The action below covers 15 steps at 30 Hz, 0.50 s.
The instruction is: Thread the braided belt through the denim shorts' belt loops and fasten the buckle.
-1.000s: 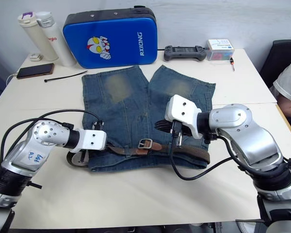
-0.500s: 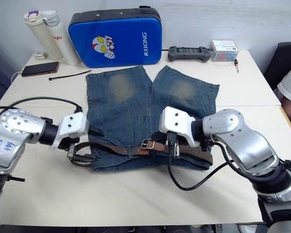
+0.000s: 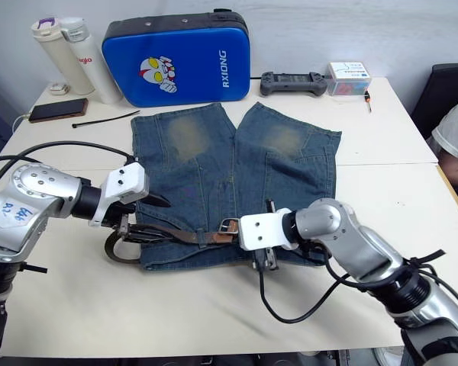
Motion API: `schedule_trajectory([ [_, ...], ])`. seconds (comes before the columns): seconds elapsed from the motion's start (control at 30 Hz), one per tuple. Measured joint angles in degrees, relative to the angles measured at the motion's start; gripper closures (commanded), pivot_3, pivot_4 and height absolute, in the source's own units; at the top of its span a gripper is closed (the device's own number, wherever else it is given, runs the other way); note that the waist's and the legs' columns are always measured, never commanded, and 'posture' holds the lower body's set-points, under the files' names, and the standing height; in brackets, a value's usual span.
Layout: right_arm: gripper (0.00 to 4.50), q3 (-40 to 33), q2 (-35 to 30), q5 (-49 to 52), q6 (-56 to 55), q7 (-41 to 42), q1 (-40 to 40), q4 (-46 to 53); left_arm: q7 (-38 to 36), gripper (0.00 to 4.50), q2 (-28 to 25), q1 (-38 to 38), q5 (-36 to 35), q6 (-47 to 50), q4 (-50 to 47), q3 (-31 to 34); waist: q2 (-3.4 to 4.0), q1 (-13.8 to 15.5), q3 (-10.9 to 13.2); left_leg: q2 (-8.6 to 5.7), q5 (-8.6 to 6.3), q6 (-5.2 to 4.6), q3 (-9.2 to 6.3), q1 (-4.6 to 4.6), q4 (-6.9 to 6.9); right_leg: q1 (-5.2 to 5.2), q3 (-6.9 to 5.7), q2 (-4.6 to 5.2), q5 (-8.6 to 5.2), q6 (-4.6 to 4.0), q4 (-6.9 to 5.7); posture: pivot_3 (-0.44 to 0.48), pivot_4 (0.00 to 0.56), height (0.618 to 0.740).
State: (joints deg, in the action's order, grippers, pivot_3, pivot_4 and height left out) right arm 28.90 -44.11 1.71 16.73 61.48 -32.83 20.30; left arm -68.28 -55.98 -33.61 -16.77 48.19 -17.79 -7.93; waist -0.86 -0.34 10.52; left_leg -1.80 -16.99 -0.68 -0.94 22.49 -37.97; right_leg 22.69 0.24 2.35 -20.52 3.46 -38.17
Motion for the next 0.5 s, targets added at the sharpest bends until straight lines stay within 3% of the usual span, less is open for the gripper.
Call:
schedule_trajectory([
  [0.1, 2.24, 0.09, 0.84, -3.00, -5.11, -0.21, 0.00, -1.79, 0.11, 0.00, -1.29, 0.29, 0.12, -0.33, -0.19, 0.00, 0.00, 0.07, 0.00, 0.00, 0.00, 0.01, 0.00, -0.01, 0.00, -0.01, 0.00, 0.00, 0.00, 0.00, 0.01, 0.000, 0.150, 0.740],
  [0.5, 2.24, 1.32, 5.46, -8.60, -11.83, 0.19, 0.10, -5.27, 0.91, 0.00, -1.50, 1.33, 0.13, -1.42, -0.29, -0.01, 0.00, 0.06, 0.00, 0.00, 0.01, 0.03, 0.00, -0.01, -0.01, -0.01, 0.00, 0.00, 0.00, 0.00, -0.02, 0.000, 0.150, 0.740],
])
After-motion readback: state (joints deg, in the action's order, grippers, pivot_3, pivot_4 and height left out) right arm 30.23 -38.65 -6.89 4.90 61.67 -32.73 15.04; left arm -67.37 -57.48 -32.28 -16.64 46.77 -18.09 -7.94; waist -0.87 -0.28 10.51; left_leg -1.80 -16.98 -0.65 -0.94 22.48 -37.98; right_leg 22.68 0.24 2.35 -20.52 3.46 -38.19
